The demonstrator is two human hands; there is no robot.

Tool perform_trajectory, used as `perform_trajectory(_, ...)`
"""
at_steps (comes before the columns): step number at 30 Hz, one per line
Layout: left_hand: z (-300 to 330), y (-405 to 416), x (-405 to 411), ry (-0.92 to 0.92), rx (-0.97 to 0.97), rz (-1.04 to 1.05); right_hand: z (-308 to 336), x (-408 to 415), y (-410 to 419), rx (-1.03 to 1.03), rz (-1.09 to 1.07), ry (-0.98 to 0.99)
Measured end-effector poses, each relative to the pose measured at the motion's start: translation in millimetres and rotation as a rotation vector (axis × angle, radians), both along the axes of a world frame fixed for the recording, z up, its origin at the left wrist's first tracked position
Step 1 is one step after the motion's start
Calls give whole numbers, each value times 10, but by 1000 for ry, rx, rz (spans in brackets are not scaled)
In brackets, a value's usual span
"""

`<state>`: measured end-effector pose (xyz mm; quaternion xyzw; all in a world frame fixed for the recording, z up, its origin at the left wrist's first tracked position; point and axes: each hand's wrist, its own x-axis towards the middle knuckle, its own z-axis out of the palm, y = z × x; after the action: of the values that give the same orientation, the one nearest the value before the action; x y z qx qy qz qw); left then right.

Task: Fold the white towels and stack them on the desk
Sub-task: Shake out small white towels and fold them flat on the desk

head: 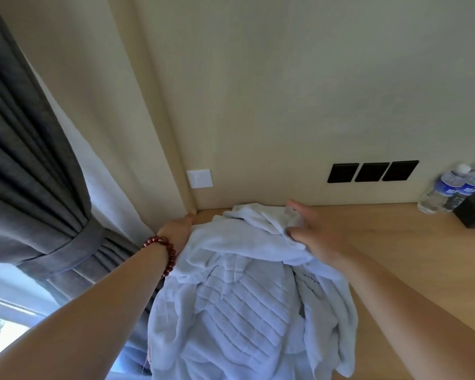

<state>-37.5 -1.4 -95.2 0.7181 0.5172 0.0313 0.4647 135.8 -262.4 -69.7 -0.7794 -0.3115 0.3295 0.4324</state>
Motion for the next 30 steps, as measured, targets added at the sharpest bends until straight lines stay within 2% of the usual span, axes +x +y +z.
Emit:
perform_trajectory(2, 19, -45, -11, 68, 72, -52, 26, -83, 65, -60, 78, -123)
perform_trajectory(5, 8, -80, -104, 111, 140, -118, -56, -227, 58, -283, 249, -458)
perform_trajectory(6, -1, -81, -122, 111, 126, -122, -130, -263, 65, -323, 237, -545)
perform_trajectory(8, -6, -77, -171, 97, 182, -142, -209, -307, 96, -263, 168, -652)
perform_trajectory(12, 118, -180, -293, 126, 346, -212, -136, -302, 140, -197, 142, -670)
perform_trajectory(17, 240, -256, -370, 60, 491, -201, -5, -275, 154, -107, 132, -641)
perform_trajectory(21, 338, -376, -255, 146, 658, -346, 23, -177, 176, -108, 92, -599)
perform_trajectory(25, 461, -590, -34, 174, 752, -498, 30, -72, 171, -145, 89, -611)
perform_trajectory(30, 595, -875, 339, 333, 800, -697, 136, 51, 201, -159, 111, -594)
